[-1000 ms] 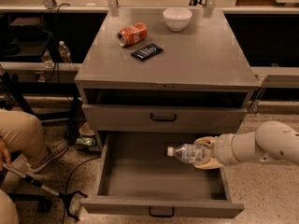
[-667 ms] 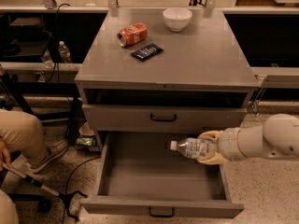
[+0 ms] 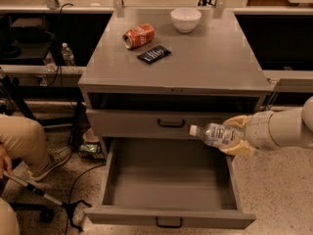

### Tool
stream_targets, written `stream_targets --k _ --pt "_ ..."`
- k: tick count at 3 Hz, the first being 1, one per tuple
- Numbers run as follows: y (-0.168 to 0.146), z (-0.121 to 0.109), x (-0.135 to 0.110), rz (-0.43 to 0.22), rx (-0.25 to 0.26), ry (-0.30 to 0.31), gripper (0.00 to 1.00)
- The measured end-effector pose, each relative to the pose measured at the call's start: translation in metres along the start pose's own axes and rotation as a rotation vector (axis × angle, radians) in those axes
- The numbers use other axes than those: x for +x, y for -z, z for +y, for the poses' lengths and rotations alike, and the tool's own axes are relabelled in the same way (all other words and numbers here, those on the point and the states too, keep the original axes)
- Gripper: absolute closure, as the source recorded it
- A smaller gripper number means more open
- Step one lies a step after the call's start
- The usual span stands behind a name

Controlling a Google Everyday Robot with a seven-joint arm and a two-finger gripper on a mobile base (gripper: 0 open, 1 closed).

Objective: Pick blue plastic bottle from middle drawer and place on counter

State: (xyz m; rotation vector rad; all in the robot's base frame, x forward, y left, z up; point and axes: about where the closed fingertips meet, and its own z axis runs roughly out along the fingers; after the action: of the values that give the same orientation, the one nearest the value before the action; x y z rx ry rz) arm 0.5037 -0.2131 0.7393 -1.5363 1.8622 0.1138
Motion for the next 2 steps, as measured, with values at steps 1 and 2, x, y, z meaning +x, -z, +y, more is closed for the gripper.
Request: stream_targets --k 1,2 --pt "0.000 0.000 0.000 0.000 0.000 0.000 1.00" --pt "0.006 -0.019 0.000 -0.015 0.025 -0.032 1.00"
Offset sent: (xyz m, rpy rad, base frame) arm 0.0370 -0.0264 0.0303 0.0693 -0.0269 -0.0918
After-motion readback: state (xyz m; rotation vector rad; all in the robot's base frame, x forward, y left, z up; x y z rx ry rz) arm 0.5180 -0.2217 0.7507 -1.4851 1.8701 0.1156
